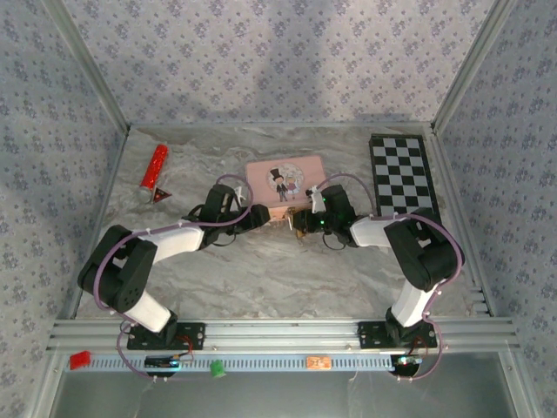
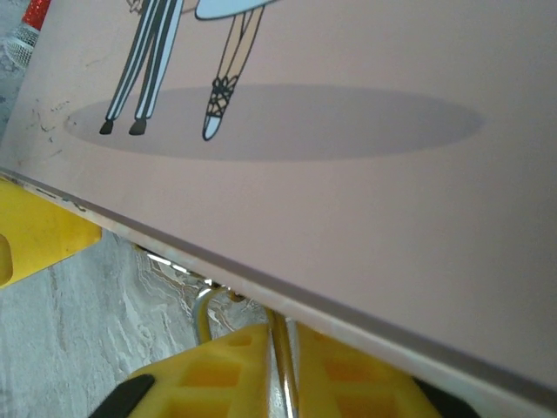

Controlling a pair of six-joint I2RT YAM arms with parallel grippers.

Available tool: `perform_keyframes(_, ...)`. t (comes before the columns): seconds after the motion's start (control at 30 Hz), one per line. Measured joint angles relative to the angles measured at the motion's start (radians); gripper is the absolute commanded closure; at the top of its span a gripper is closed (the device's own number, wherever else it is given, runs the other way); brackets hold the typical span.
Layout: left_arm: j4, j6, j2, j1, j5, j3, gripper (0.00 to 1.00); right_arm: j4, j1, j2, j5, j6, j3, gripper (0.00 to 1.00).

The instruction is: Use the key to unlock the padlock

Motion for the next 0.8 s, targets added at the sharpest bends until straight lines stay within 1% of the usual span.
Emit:
perform_keyframes(0.17,-0.018,0.010,-0.035,0.034,-0.013,-0.014,0.33,0.003,0.002,0.001,-0.001,0.013,0.000,0.96)
perform_keyframes(0.3,-0.080,0.064,-0.099,0.052,-0.075,-0.013,0.31,0.007,0.006,0.001,0.001,0.021,-0.001,0.99)
perform_keyframes(0.4,-0.120,0.103,-0.110,0.069,-0.087,0.019,0.30,0.011,0.013,-0.002,0.016,0.031,-0.003,1.00)
perform_keyframes(0.57,-0.141,0.137,-0.066,0.097,-0.091,0.111,0.29,0.057,0.047,-0.023,0.094,0.092,-0.038,1.00)
perform_keyframes(0.7,-0.141,0.144,0.011,0.100,-0.086,0.167,0.30,0.109,0.086,-0.034,0.188,0.166,-0.069,1.00)
perform_keyframes(0.8,-0.137,0.143,0.069,0.100,-0.077,0.189,0.32,0.158,0.104,-0.034,0.234,0.224,-0.091,1.00)
